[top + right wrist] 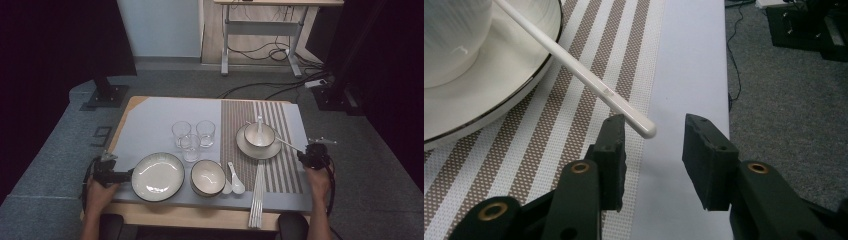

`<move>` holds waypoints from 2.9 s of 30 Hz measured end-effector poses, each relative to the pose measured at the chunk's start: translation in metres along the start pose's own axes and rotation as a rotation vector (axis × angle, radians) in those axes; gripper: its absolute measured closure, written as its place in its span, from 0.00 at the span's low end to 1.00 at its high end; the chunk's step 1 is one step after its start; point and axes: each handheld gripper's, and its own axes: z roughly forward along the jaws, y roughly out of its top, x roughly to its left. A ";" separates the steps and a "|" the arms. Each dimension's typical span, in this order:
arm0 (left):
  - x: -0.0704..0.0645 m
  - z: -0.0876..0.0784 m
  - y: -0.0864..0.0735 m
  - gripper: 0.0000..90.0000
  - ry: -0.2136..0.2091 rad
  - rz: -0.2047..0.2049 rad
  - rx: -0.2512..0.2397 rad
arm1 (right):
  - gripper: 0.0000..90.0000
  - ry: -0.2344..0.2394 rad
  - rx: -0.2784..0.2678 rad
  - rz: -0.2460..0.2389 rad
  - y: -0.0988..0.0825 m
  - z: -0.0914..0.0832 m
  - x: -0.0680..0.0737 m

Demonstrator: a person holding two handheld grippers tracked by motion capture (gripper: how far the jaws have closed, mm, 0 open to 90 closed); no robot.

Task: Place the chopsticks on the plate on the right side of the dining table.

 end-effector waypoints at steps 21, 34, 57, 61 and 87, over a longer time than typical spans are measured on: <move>0.000 0.000 0.000 0.03 0.000 0.000 0.000 | 0.44 -0.029 -0.036 -0.045 0.002 -0.003 0.009; 0.000 0.000 0.000 0.03 0.000 0.000 0.000 | 0.65 -0.070 -0.016 -0.072 -0.012 -0.009 0.006; 0.000 0.000 0.000 0.03 -0.001 0.000 0.001 | 0.87 -0.029 -0.024 -0.083 -0.002 0.002 0.015; 0.000 0.000 0.000 0.03 -0.001 0.000 0.001 | 0.87 -0.022 -0.023 -0.094 0.002 0.005 0.019; 0.000 0.000 0.000 0.03 -0.001 0.000 0.001 | 0.84 -0.025 -0.025 -0.047 0.014 0.019 0.002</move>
